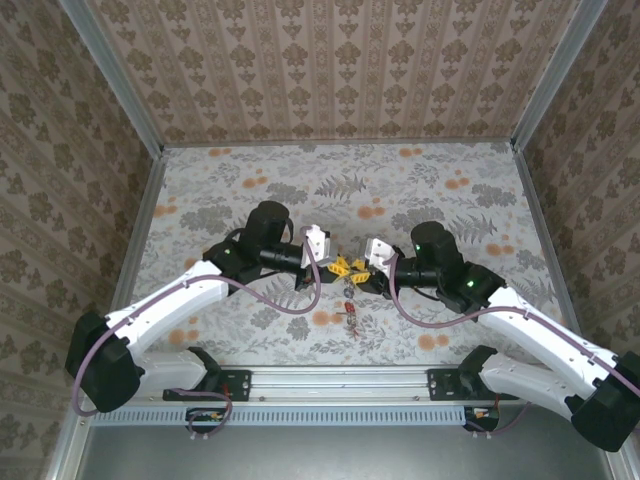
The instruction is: Put the keys on the keyring
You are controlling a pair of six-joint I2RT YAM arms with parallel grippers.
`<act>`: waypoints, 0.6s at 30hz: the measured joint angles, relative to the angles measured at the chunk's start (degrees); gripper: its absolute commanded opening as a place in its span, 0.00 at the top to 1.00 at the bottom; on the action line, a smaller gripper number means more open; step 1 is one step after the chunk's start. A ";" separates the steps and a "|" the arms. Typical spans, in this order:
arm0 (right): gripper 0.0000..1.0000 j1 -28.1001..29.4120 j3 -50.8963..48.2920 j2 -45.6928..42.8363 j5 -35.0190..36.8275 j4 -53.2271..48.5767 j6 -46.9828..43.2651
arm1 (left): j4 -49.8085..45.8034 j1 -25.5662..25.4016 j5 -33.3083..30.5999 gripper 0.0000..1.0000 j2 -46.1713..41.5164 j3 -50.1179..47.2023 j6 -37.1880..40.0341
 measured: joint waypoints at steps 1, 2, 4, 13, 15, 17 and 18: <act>0.75 0.00 -0.24 0.15 -0.11 0.24 0.20 | 0.87 0.00 0.00 1.00 -0.13 -0.59 -0.46; 0.75 0.00 -0.39 0.26 -0.11 0.55 0.39 | 1.62 0.00 0.02 1.00 -0.28 -1.07 -0.85; 0.76 0.00 -0.70 0.33 -0.11 0.98 0.74 | 3.13 0.00 0.02 1.00 -0.79 -2.05 -1.64; 0.91 0.00 -1.29 0.17 -1.01 2.12 1.40 | 5.18 0.11 -0.09 1.00 -1.14 -2.64 -2.93; 0.95 0.00 -1.29 0.13 -1.03 1.86 1.14 | 4.50 0.13 -0.31 1.00 -1.14 -2.60 -2.67; 0.97 0.00 -1.27 0.13 -1.22 0.85 0.66 | 3.15 0.11 -0.55 0.97 -1.14 -2.56 -2.08; 0.98 0.02 -1.25 0.13 -1.38 0.35 0.44 | 2.43 0.11 -0.70 0.96 -1.14 -2.56 -1.66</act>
